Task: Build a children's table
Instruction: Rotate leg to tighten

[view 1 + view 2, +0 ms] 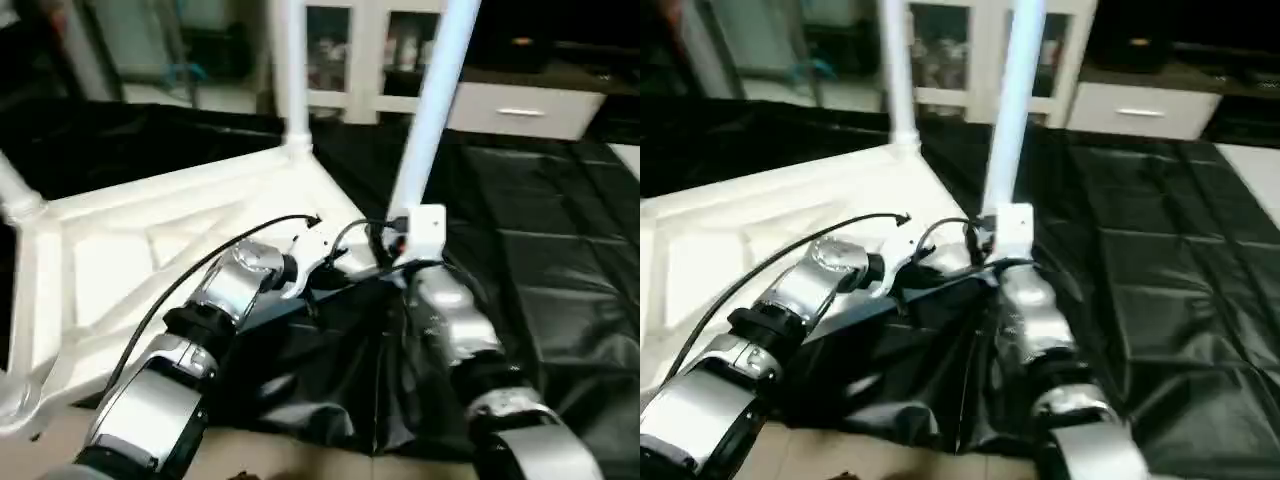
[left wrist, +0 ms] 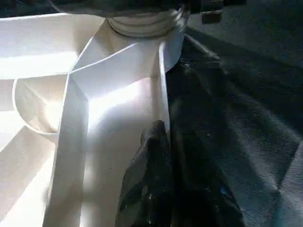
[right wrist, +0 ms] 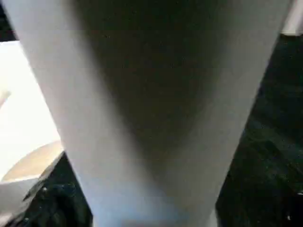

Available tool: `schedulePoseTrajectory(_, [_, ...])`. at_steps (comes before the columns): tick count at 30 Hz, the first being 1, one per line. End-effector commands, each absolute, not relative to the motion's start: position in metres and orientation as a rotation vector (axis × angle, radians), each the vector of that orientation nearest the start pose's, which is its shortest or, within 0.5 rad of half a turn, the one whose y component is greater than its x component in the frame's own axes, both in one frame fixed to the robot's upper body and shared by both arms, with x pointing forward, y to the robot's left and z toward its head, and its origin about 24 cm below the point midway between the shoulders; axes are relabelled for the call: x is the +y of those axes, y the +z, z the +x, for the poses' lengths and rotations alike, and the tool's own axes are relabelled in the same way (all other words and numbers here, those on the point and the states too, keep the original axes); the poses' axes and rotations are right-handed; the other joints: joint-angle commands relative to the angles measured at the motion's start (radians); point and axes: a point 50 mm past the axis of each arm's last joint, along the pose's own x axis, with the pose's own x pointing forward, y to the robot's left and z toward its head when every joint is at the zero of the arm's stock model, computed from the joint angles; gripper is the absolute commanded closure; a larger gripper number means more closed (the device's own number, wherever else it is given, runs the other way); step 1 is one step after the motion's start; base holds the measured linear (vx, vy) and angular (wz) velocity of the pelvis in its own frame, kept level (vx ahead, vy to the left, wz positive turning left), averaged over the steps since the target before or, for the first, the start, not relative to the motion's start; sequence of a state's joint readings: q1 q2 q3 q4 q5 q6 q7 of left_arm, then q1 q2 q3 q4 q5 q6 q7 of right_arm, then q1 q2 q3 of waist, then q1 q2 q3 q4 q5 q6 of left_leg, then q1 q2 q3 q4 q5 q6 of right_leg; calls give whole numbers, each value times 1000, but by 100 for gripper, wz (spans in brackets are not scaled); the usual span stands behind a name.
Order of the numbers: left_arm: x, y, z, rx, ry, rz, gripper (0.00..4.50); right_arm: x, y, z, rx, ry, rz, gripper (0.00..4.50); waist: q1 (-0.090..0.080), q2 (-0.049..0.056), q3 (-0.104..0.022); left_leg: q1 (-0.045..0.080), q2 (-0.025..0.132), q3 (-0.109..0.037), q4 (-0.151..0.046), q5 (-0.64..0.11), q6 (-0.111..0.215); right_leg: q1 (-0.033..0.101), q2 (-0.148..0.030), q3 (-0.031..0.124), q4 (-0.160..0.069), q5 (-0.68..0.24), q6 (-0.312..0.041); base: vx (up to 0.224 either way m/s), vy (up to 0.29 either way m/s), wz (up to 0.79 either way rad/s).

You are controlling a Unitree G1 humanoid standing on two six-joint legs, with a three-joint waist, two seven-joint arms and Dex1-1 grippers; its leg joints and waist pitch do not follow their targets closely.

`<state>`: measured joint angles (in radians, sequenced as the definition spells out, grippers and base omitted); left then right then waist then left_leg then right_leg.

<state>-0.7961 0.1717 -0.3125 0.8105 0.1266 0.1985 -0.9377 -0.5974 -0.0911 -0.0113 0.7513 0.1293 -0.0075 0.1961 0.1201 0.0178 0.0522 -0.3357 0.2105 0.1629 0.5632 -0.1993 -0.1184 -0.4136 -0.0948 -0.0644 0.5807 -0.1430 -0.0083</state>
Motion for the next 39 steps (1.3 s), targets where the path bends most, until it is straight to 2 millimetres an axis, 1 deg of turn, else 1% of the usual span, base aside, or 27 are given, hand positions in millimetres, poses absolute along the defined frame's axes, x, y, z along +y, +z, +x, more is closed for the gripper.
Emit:
schedulePoseTrajectory(1, [82, 50, 340, 524, -1223, 480, 450, -152, 62, 356, 126, 349, 12, 37, -1, -2, -78, -10, 1, 13, -58, -157, 68, 62, -38, 32, -44, -140, -228, 54, -16, 0])
schedulePoseTrajectory(2, [84, 49, 339, 530, -1239, 486, 450, -155, 65, 353, 133, 459, 7, 37, 2, -2, -83, -14, 1, 12, -49, -88, 97, 67, -32, 29, -31, -22, -251, 54, -16, 0])
schedulePoseTrajectory(3, [85, 48, 337, 536, -1263, 490, 450, -157, 67, 347, 143, 579, -7, 26, 6, -5, -83, -18, 0, 14, -40, -36, 127, 64, -28, 29, -22, 69, -274, 0, 0, 0])
schedulePoseTrajectory(4, [85, 48, 337, 536, -1263, 490, 450, -157, 67, 347, 143, 579, -7, 26, 6, -6, -83, -22, -2, 15, -38, -29, 139, 67, -27, 28, -19, 95, -283, 0, 0, 0])
schedulePoseTrajectory(5, [87, 48, 333, 533, -1317, 502, 450, -160, 68, 337, 166, 747, -45, 18, 11, -7, -81, -22, -1, 17, -36, -46, 152, 65, -29, 28, -21, 93, -291, 0, 0, 0])
schedulePoseTrajectory(6, [89, 47, 329, 534, -1360, 517, 450, -163, 67, 329, 193, 859, -76, 8, 16, -13, -78, -22, 0, 17, -36, -69, 164, 70, -30, 27, -23, 70, -293, 0, 0, 0])
schedulePoseTrajectory(7, [91, 46, 326, 518, -1404, 536, 450, -166, 67, 323, 211, 922, -89, 8, 21, -12, -79, -23, 4, 16, -36, -71, 165, 73, -33, 27, -21, 59, -290, 0, 0, 0])
schedulePoseTrajectory(8, [93, 45, 322, 500, -1453, 555, 450, -169, 66, 317, 237, 987, -95, 8, 27, -11, -76, -22, 7, 17, -37, -87, 164, 69, -36, 27, -25, 16, -281, 0, 0, 0])
schedulePoseTrajectory(9, [94, 45, 320, 492, -1474, 564, 450, -171, 66, 315, 248, 1011, -93, 8, 28, -12, -76, -22, 8, 17, -38, -97, 161, 68, -37, 28, -27, -7, -278, 0, 0, 0])
schedulePoseTrajectory(10, [97, 44, 319, 499, -1470, 567, 450, -173, 66, 312, 257, 1043, -87, 8, 30, -9, -75, -21, 10, 17, -41, -117, 149, 67, -39, 27, -30, -53, -270, 0, 0, 0])
schedulePoseTrajectory(11, [99, 43, 319, 508, -1461, 566, 450, -174, 67, 310, 263, 1065, -83, 8, 30, -9, -70, -19, 14, 18, -46, -163, 121, 62, -40, 28, -37, -132, -258, 0, 0, 0])
schedulePoseTrajectory(13, [101, 42, 318, 516, -1451, 562, 450, -175, 68, 306, 271, 1100, -69, 8, 31, -7, -66, -16, 15, 18, -49, -204, 99, 57, -40, 28, -44, -204, -244, 0, 0, 0])
schedulePoseTrajectory(14, [103, 41, 317, 520, -1451, 559, 450, -176, 69, 303, 281, 1133, -65, 8, 31, -5, -64, -11, 17, 19, -53, -238, 77, 55, -42, 28, -52, -273, -226, 0, 0, 0])
schedulePoseTrajectory(15, [104, 41, 316, 523, -1457, 563, 450, -177, 71, 299, 291, 1167, -62, 8, 32, 1, -63, -8, 18, 18, -56, -259, 62, 54, -42, 29, -55, -309, -212, 0, 0, 0])
schedulePoseTrajectory(17, [107, 42, 314, 529, -1479, 565, 450, -177, 73, 294, 302, 1211, -50, 8, 30, -1, -64, -6, 19, 18, -57, -267, 51, 51, -39, 31, -57, -306, -207, 0, 0, 0])
schedulePoseTrajectory(18, [107, 42, 314, 529, -1479, 565, 450, -177, 73, 294, 302, 1211, -50, 8, 29, 2, -64, -9, 18, 18, -58, -260, 47, 54, -38, 31, -56, -283, -207, 0, 0, 0])
schedulePoseTrajectory(19, [107, 42, 313, 530, -1488, 564, 450, -177, 73, 292, 305, 1219, -46, 8, 28, 0, -66, -13, 17, 17, -57, -252, 47, 56, -38, 31, -52, -271, -207, 0, 0, 0])
schedulePoseTrajectory(20, [108, 42, 311, 538, -1519, 561, 450, -178, 74, 290, 312, 1230, -50, 8, 28, 2, -69, -14, 15, 17, -54, -223, 48, 58, -38, 31, -50, -235, -209, 0, 0, 0])
schedulePoseTrajectory(22, [108, 42, 309, 543, -1535, 562, 450, -179, 73, 289, 316, 1230, -55, 8, 28, 1, -71, -17, 15, 16, -52, -201, 53, 58, -37, 30, -44, -199, -219, 0, 0, 0])
schedulePoseTrajectory(24, [107, 42, 308, 543, -1543, 572, 450, -182, 71, 289, 335, 1213, -103, 8, 29, -5, -74, -18, 13, 18, -48, -167, 61, 58, -36, 29, -38, -163, -233, 0, 0, 0])
schedulePoseTrajectory(25, [107, 42, 309, 546, -1542, 577, 450, -183, 70, 289, 348, 1213, -108, 8, 29, -3, -73, -18, 14, 19, -48, -165, 62, 58, -36, 29, -38, -163, -235, 0, 0, 0])
schedulePoseTrajectory(30, [107, 41, 310, 546, -1530, 592, 450, -183, 65, 290, 377, 1209, -154, 8, 29, -4, -71, -18, 13, 19, -49, -177, 60, 58, -39, 29, -44, -209, -221, 0, 0, 0])
schedulePoseTrajectory(31, [106, 42, 310, 545, -1530, 590, 450, -182, 64, 291, 375, 1206, -152, 34, 29, -4, -71, -17, 13, 19, -49, -180, 59, 57, -39, 29, -44, -219, -218, 0, 0, 0])
schedulePoseTrajectory(33, [106, 43, 310, 543, -1530, 587, 450, -178, 65, 291, 373, 1215, -129, 43, 29, -7, -72, -17, 13, 19, -49, -177, 59, 58, -39, 29, -44, -219, -215, 0, 0, 0])
schedulePoseTrajectory(34, [106, 43, 310, 543, -1530, 587, 450, -178, 64, 291, 372, 1217, -127, 47, 30, -7, -72, -17, 13, 19, -49, -175, 59, 58, -39, 29, -44, -217, -215, 0, 0, 0])
schedulePoseTrajectory(36, [107, 43, 311, 545, -1524, 590, 450, -174, 63, 292, 372, 1222, -122, 75, 30, -8, -73, -18, 14, 19, -48, -169, 62, 57, -39, 29, -42, -211, -217, 0, 0, 0])
schedulePoseTrajectory(39, [108, 43, 311, 549, -1519, 593, 450, -174, 62, 293, 379, 1228, -136, 89, 30, -7, -73, -18, 13, 19, -47, -164, 61, 58, -39, 29, -41, -203, -219, 0, 0, 0])
